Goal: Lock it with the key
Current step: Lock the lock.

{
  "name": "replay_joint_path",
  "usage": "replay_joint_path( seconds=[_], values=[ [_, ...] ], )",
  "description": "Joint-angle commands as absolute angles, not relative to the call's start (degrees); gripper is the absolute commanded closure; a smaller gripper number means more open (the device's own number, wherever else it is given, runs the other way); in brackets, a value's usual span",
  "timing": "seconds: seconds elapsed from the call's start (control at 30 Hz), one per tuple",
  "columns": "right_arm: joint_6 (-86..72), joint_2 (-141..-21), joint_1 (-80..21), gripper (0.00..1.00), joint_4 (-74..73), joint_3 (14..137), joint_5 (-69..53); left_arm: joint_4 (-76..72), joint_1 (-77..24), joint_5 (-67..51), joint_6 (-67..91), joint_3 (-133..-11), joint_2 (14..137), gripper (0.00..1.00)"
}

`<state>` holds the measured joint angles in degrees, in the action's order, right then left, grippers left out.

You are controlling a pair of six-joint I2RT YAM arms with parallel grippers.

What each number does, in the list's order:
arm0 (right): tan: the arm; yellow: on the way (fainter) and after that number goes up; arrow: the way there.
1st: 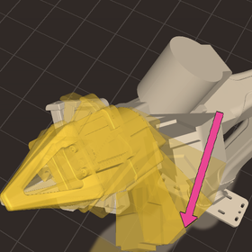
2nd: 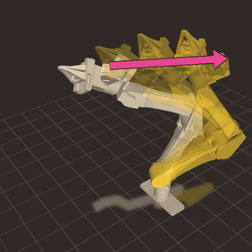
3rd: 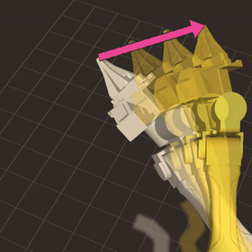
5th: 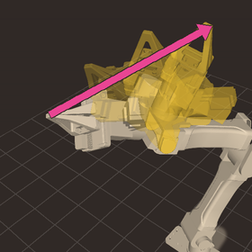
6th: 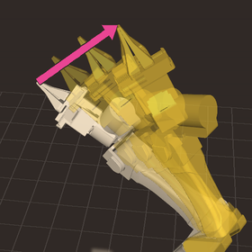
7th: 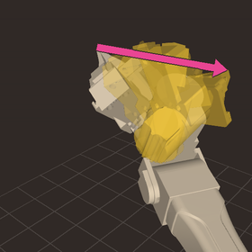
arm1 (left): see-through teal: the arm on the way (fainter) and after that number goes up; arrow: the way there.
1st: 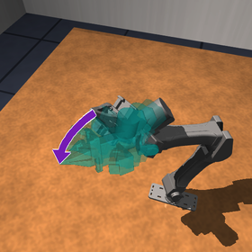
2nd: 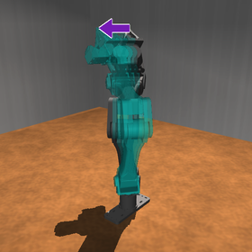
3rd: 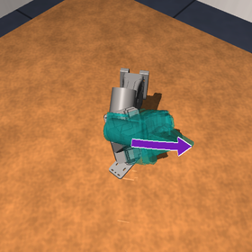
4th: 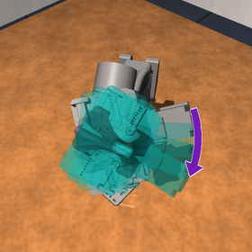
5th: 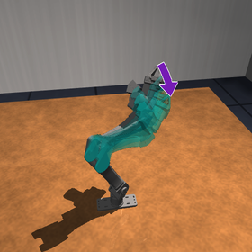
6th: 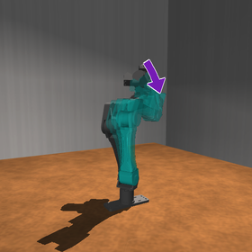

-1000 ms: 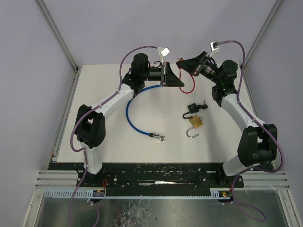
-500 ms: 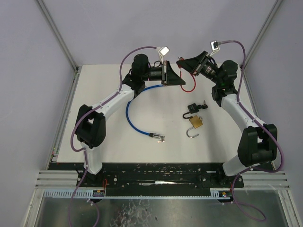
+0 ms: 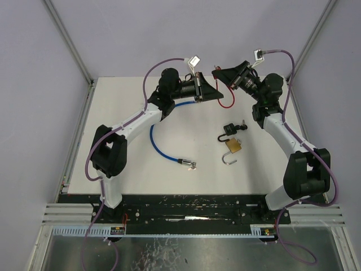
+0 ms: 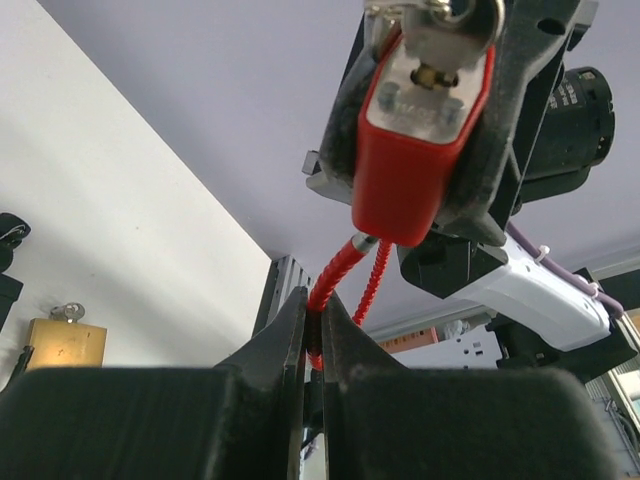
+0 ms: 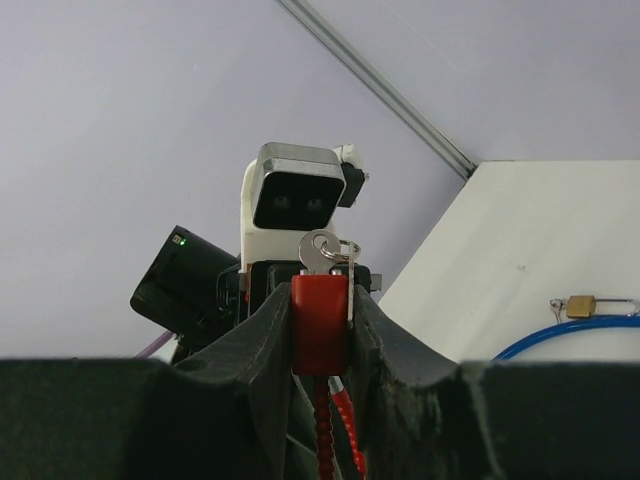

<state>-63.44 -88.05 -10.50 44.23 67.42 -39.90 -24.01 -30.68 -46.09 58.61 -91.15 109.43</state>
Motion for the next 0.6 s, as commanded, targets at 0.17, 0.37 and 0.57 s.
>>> replay_joint_path(
  seconds=[0.17,0.37,0.57],
  values=[
    [-60.7,-85.1,-12.8,1.00,46.8,65.9,-43.4,-38.5,-30.2,-37.3,65.9,-95.4,108.3,1.00],
    [-59.1,-85.6,-12.7,1.00,47.2,66.3,-43.6,-42.2,-30.2,-40.0,69.7,-97.3,109.2,1.00],
    [-58.4,-86.3,-12.7,1.00,47.1,66.6,-43.7,-45.6,-30.2,-42.2,71.3,-98.0,109.3,1.00]
  ],
)
